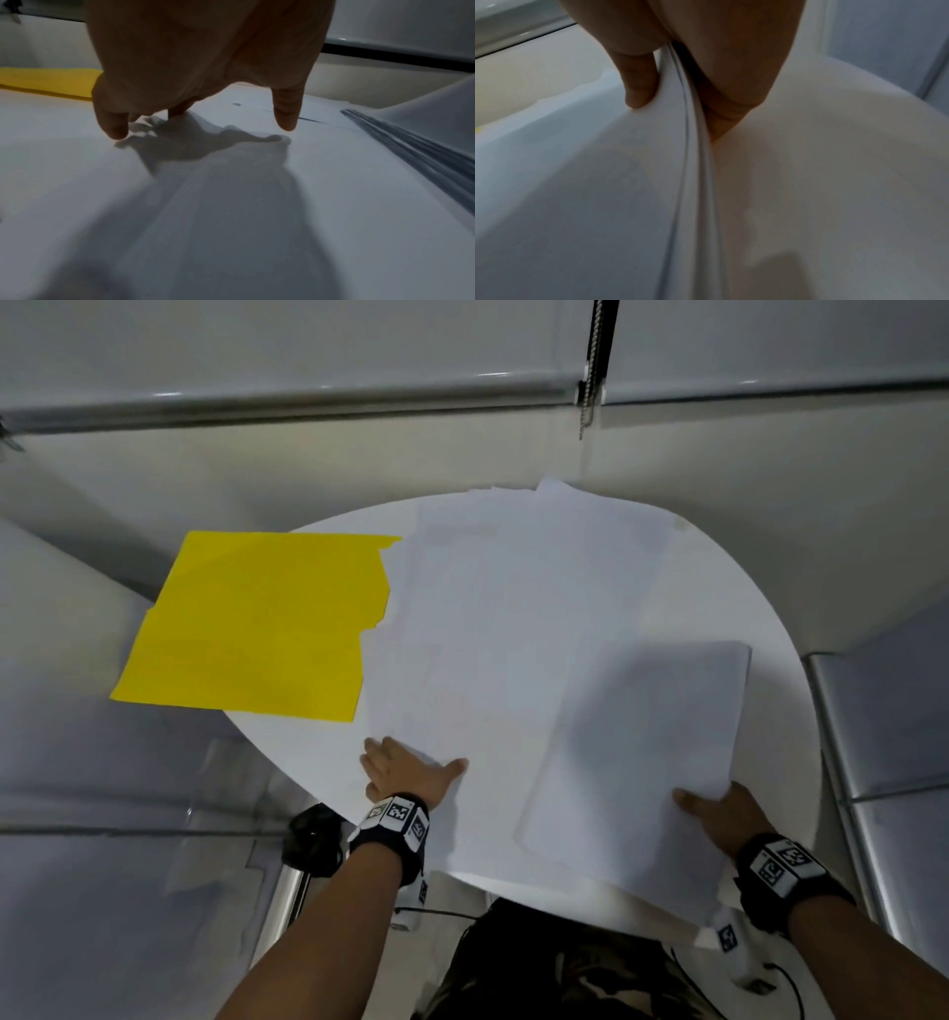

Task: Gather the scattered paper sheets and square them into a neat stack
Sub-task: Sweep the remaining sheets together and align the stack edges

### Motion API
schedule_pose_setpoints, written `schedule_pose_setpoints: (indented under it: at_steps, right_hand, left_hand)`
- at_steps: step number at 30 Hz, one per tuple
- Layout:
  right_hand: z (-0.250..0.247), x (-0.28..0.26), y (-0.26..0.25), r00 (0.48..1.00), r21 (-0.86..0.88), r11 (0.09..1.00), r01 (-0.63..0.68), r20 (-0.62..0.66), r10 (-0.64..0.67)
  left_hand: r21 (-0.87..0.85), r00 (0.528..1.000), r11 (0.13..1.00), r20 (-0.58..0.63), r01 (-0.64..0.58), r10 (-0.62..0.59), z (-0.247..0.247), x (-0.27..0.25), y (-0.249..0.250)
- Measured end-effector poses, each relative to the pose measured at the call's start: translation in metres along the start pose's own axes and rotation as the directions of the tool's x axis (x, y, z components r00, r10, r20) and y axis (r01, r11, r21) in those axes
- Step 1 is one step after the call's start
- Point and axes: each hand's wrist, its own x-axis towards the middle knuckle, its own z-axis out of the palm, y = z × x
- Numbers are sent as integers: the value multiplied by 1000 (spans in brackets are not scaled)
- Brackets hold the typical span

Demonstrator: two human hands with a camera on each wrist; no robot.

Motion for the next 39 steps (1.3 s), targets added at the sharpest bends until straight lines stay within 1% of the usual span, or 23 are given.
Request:
schedule_pose_setpoints:
  at_steps: [3, 6, 8, 12, 13, 14, 16, 18, 19, 23, 26, 29, 32, 35, 37, 39]
  right_hand:
    - [2, 0, 2, 1000, -3, 1000, 7, -14, -7]
    - [3, -1, 2, 1000, -3, 1000, 11, -19, -11]
    - [3, -1, 2, 1000, 10, 1000, 7, -13, -7]
    - [4, -1, 2, 1000, 39, 999, 5, -5, -4]
    - [5, -2, 2, 1000, 44, 999, 5, -3, -5]
    - [5, -2, 2, 1000, 48, 999, 9, -2, -9]
    - [4, -3, 1, 1000, 55, 998, 17, -2, -17]
    - [4, -2, 2, 1000, 61, 998, 21, 6, -21]
    - [4, -2, 1, 1000, 55, 998, 18, 9, -19]
    - [3, -1, 3, 1000, 38, 999, 13, 14, -13]
    - [2, -1, 1, 1000, 37, 999, 16, 19, -17]
    - [2, -2, 0, 999, 37, 999, 23, 28, -24]
    - [2, 2, 4, 999, 30, 999, 31, 20, -31]
    - [2, 5, 5, 1000, 22, 1000, 14, 21, -14]
    - [2, 5, 5, 1000, 21, 1000, -3, 31, 2]
    - [2, 6, 4, 999, 27, 1000, -9, 36, 8]
  left_hand:
    - [20, 996, 1000, -88, -4, 6, 3, -5, 5]
    - [64, 983, 997, -176, -48, 58, 2, -10, 4]
    - [43, 976, 996, -203, -74, 82, -1, -13, 2]
    - [-95, 977, 990, -193, -107, 87, -12, -10, 0]
    - [-152, 979, 982, -190, -110, 80, -17, -9, -1]
    - [-229, 985, 968, -161, -106, 69, -22, -5, -2]
    - [-355, 996, 931, -36, -84, 77, -31, 0, -3]
    - [-348, 992, 935, 74, -68, 99, -34, 3, -3]
    - [-329, 990, 942, 91, -69, 105, -34, 5, -4]
    - [-240, 992, 965, 41, -109, 123, -37, 2, -3]
    - [-241, 985, 956, -62, -169, 159, -61, -1, 2]
    - [-223, 947, 931, -210, -288, 242, -99, -6, 11]
    - [-165, 884, 907, -344, -388, 316, -138, -13, 22]
    - [-101, 796, 879, -481, -466, 367, -171, -25, 30]
    - [-79, 736, 864, -566, -497, 371, -191, -33, 34]
    - [-82, 677, 852, -648, -517, 349, -211, -39, 38]
